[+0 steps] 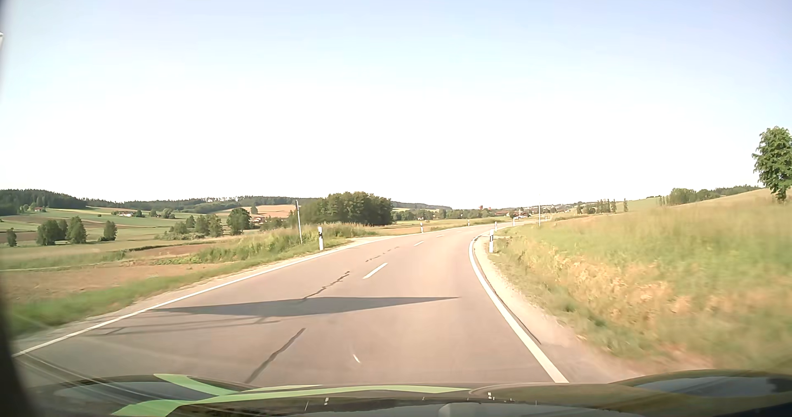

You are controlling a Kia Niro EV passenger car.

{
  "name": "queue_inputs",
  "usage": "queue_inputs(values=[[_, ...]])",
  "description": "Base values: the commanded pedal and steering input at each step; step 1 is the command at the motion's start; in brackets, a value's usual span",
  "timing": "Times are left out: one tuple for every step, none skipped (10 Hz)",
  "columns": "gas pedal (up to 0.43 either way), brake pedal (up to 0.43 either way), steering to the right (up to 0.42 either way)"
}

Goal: Follow the waypoints while adhering to traffic rules and regulations

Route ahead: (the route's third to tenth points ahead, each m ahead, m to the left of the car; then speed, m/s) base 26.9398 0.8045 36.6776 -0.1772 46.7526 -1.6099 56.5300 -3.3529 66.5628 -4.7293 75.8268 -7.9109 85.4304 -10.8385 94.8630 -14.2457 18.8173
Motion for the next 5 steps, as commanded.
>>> queue_inputs(values=[[0.000,0.000,0.011],[0.000,0.000,0.012],[0.000,0.000,0.014],[0.000,0.000,0.017],[0.000,0.000,0.018]])
